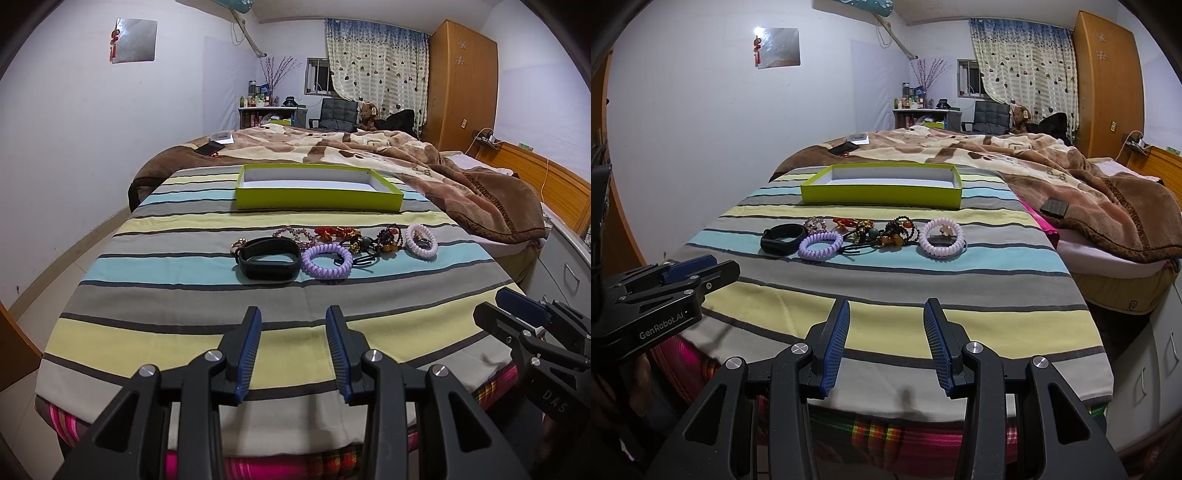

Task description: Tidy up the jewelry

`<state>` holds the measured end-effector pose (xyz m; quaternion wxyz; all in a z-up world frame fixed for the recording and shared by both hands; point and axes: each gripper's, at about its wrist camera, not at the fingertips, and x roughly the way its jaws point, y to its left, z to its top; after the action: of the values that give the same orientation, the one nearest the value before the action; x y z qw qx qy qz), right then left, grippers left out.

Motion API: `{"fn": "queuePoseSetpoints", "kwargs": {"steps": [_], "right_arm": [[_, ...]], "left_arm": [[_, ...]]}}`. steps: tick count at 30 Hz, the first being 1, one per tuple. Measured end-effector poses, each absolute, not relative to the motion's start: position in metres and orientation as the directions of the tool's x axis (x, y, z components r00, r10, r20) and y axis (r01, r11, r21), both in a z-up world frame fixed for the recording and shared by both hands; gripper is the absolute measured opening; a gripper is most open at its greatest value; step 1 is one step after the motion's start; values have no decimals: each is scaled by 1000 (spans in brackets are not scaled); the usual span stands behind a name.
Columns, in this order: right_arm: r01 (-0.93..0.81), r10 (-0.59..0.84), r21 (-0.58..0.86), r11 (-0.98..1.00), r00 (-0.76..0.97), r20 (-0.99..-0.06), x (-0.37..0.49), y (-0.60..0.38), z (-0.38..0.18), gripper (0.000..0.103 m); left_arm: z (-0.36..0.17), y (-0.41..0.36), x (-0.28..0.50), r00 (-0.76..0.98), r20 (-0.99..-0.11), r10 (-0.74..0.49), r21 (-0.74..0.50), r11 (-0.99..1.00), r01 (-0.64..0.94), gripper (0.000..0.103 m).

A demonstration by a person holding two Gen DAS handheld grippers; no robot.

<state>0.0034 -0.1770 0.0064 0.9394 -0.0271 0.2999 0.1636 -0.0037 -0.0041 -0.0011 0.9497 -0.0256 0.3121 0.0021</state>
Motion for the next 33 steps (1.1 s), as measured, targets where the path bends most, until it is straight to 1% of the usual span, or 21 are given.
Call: {"fn": "queuePoseSetpoints", "kwargs": {"steps": [21, 33], "right_arm": [[-323, 291, 48, 945, 767, -572, 4, -177, 7, 43], [-322, 290, 46, 946, 769, -569, 2, -177, 10, 42]], "left_arm": [[3, -7, -6, 809, -588, -7, -59, 998, -34, 38], [3, -6, -5, 810, -586, -25, -58, 998, -11, 38]]}}
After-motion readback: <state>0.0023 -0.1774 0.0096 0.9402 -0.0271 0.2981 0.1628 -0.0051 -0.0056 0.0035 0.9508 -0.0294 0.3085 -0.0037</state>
